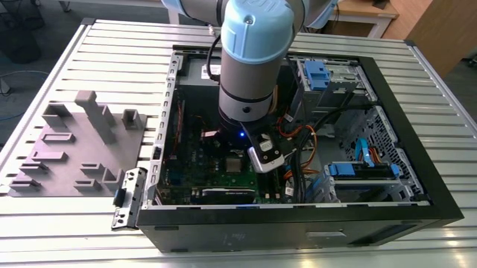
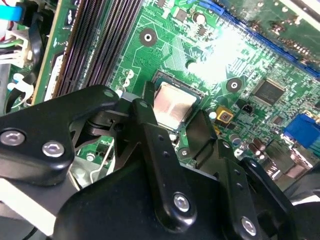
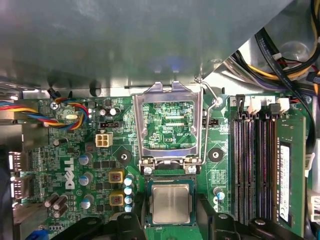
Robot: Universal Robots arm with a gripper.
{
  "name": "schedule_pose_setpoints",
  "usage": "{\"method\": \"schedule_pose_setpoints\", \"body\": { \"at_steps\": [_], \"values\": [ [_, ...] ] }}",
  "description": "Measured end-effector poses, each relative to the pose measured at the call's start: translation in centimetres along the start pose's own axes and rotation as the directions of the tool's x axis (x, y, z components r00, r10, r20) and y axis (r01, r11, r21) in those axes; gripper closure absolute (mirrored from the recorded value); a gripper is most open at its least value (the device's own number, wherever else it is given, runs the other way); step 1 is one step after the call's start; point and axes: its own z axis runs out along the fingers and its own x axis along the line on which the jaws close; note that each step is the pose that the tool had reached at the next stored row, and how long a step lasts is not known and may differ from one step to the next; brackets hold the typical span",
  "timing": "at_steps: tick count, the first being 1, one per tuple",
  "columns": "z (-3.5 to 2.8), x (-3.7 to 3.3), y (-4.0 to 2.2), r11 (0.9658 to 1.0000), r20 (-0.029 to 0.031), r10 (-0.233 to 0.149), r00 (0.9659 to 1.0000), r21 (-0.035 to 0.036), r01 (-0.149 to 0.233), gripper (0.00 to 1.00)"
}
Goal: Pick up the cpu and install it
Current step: 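Place the cpu into insertion slot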
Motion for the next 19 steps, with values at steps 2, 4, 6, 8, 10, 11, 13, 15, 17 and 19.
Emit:
{"method": "schedule_pose_setpoints", "body": {
  "at_steps": [2, 4, 6, 8, 10, 11, 13, 15, 17, 19],
  "values": [
    [-0.26, 0.0, -0.01, 1.0, 0.0, 0.0, 1.0, -0.0001, 0.0, 0.47],
    [-0.47, 0.0, -0.01, 1.0, 0.0, 0.0, 1.0, 0.0, 0.0, 0.47],
    [-0.55, 0.01, -0.01, 1.0, 0.0001, 0.0, 1.0, -0.0002, 0.0, 0.47],
    [-0.56, 0.01, -0.01, 1.0, 0.0001, 0.0, 1.0, -0.0003, 0.0, 0.47],
    [-0.58, 0.01, -0.01, 1.0, 0.0001, 0.0, 1.0, -0.0001, 0.0, 0.47],
    [-0.59, 0.01, -0.01, 1.0, 0.0, 0.0, 1.0, -0.0001, 0.0, 0.47],
    [-0.61, 0.01, -0.01, 1.0, 0.0, 0.0, 1.0, -0.0001, 0.0, 0.49],
    [-0.62, 0.01, -0.01, 1.0, 0.0, 0.0, 1.0, -0.0001, 0.0, 0.55],
    [-0.64, 0.01, -0.02, 1.0, 0.0, 0.0, 1.0, 0.0, 0.0, 0.67],
    [-0.65, 0.01, -0.02, 1.0, 0.0, 0.0, 1.0, 0.0, 0.0, 0.73]
  ]
}}
